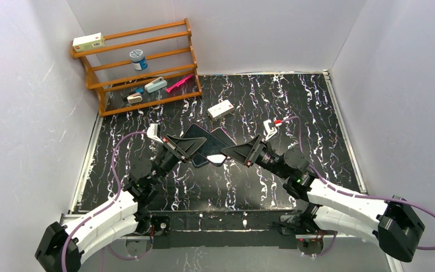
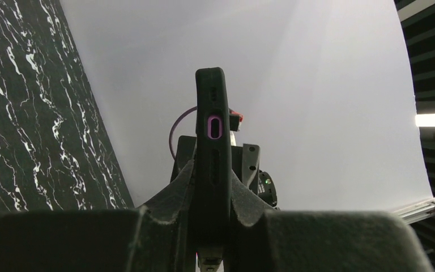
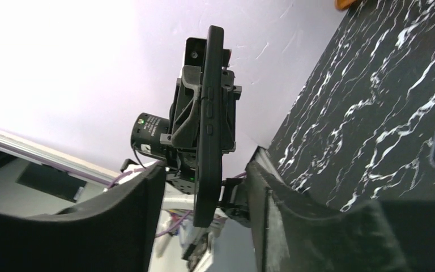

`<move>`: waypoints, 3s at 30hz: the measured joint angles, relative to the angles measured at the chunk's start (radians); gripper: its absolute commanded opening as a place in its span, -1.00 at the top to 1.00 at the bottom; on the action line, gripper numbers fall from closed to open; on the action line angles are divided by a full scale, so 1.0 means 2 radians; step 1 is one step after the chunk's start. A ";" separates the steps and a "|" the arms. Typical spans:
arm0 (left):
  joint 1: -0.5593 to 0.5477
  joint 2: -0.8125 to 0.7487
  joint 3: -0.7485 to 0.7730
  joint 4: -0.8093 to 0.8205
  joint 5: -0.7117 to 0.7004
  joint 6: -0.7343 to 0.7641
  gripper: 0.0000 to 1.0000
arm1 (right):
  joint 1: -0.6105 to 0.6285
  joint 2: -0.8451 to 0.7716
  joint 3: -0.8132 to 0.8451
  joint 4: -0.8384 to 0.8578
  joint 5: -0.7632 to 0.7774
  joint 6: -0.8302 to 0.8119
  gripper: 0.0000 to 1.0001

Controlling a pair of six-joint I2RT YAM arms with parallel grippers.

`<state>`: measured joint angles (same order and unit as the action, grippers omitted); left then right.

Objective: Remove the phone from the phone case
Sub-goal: Remove the phone case from the phone.

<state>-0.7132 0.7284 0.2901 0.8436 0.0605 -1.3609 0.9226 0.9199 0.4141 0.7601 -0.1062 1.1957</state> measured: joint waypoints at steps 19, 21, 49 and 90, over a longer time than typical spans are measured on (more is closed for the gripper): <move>-0.001 0.001 -0.008 -0.007 -0.082 -0.046 1.00 | -0.002 0.026 -0.031 0.065 -0.057 -0.041 -0.13; -0.001 0.003 -0.008 -0.007 -0.083 -0.047 1.00 | -0.002 0.035 -0.026 0.065 -0.061 -0.044 -0.08; -0.001 0.008 -0.008 -0.007 -0.087 -0.049 1.00 | 0.005 0.065 -0.004 0.078 -0.056 -0.056 0.31; 0.012 0.008 -0.020 -0.012 -0.103 -0.110 1.00 | 0.009 0.084 0.056 0.000 -0.067 -0.313 0.97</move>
<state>-0.6895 0.7437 0.2504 0.8192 -0.1448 -1.5803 0.9401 1.0874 0.5266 0.7601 -0.2398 0.5701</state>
